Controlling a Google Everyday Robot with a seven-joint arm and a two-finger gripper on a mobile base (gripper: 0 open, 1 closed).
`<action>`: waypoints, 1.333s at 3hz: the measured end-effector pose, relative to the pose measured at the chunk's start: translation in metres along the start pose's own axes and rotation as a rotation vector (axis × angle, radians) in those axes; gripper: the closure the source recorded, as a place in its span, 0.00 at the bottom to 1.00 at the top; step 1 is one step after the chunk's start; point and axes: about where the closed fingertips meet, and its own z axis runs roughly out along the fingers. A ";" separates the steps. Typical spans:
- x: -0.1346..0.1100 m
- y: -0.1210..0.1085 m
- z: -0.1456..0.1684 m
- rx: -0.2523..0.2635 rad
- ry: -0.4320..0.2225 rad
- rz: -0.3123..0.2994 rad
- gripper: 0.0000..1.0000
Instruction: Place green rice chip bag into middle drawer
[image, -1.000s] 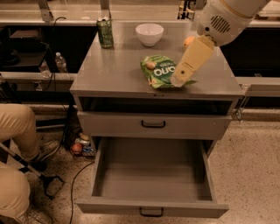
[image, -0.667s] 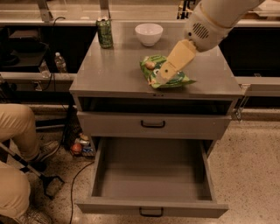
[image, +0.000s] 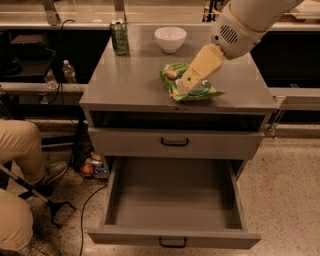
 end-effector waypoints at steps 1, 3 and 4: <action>-0.005 -0.013 0.010 0.000 -0.023 0.034 0.00; -0.047 -0.061 0.053 0.018 -0.096 0.185 0.00; -0.064 -0.079 0.081 0.040 -0.109 0.270 0.00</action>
Offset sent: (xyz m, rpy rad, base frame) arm 0.1054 -0.0040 -0.0290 0.1379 -0.0119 -0.1776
